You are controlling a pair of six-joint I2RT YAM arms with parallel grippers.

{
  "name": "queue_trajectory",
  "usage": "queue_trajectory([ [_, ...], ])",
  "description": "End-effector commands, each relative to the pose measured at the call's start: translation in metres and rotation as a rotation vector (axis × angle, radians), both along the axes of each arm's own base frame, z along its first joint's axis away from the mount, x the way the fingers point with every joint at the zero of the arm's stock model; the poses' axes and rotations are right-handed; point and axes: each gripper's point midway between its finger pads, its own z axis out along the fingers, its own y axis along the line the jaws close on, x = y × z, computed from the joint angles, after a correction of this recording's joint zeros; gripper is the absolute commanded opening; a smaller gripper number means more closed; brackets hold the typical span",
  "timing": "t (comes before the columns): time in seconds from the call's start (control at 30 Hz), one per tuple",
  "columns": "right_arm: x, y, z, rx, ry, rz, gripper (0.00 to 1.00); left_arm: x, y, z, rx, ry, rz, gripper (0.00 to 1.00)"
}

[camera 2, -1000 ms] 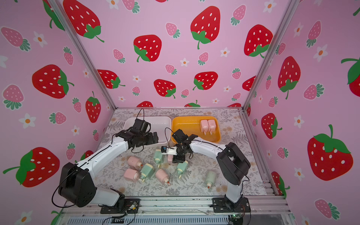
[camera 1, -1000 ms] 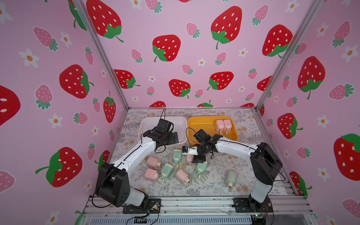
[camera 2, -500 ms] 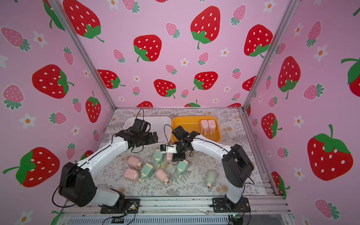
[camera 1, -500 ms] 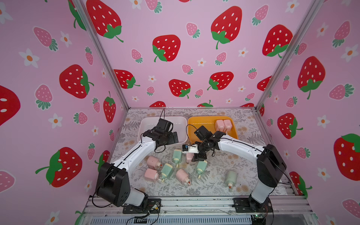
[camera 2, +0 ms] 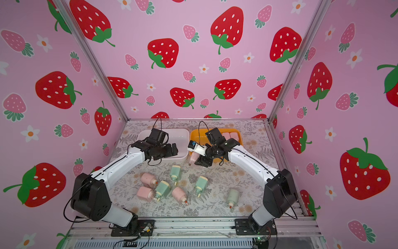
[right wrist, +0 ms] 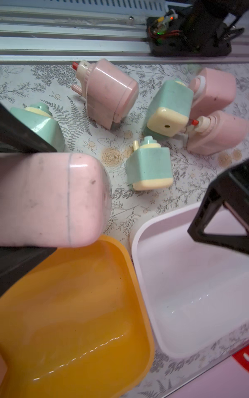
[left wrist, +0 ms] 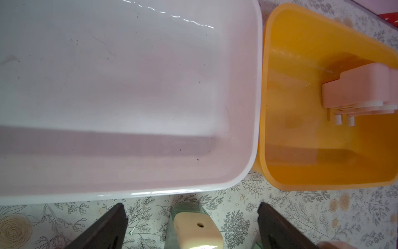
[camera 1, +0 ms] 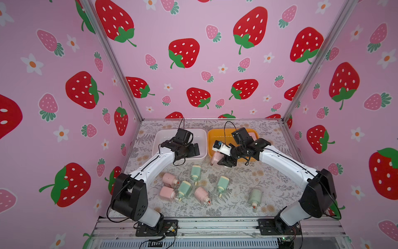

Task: Place the pencil sharpeners by color into the storage box
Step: Pick up the pencil sharpener from the center of the board.

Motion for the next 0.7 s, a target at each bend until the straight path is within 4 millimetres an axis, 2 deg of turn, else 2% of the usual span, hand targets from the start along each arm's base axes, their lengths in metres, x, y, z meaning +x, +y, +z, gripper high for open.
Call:
queue_trajectory([
  [0.0, 0.03, -0.002, 0.031, 0.141, 0.026, -0.177, 0.0, 0.017, -0.014, 0.019, -0.07, -0.047, -0.011, 1.0],
  [0.2, 0.08, -0.027, 0.026, 0.212, 0.104, -0.478, 0.0, 0.034, -0.029, 0.014, -0.12, -0.044, -0.025, 1.0],
  [0.33, 0.108, -0.042, 0.011, 0.215, 0.162, -0.664, 0.0, 0.045, -0.041, 0.008, -0.136, -0.018, -0.037, 1.0],
  [0.47, 0.126, -0.055, 0.004, 0.207, 0.129, -0.799, 0.0, 0.057, -0.048, 0.002, -0.118, 0.001, -0.045, 1.0],
  [0.67, 0.139, -0.075, -0.004, 0.156, 0.102, -0.945, 0.0, 0.069, -0.062, -0.008, -0.129, 0.02, -0.065, 1.0],
])
